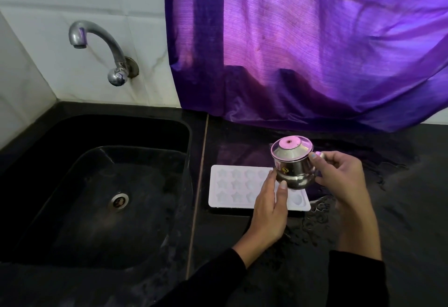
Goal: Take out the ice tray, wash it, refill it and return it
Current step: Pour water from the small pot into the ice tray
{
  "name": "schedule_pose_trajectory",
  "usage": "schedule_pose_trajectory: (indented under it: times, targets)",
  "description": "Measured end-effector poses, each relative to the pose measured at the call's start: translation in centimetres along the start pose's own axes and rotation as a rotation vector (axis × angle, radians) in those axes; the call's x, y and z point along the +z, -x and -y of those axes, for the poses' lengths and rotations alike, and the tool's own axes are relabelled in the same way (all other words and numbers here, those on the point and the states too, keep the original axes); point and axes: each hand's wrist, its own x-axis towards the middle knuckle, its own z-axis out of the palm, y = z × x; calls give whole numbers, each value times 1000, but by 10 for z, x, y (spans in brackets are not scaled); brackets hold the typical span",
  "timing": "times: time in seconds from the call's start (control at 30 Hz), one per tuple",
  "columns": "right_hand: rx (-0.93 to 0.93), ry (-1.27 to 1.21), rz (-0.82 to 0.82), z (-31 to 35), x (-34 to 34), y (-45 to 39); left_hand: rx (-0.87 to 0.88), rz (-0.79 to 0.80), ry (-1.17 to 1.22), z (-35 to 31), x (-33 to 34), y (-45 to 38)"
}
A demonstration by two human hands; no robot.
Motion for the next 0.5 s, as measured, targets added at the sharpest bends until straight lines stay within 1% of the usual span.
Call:
schedule_pose_trajectory:
  times: [0.23, 0.5]
  targets:
    - [-9, 109, 15, 1, 9, -1, -22, -8, 23, 2, -5, 1]
    - [-11, 151, 22, 4, 14, 0, -32, -3, 28, 0, -11, 1]
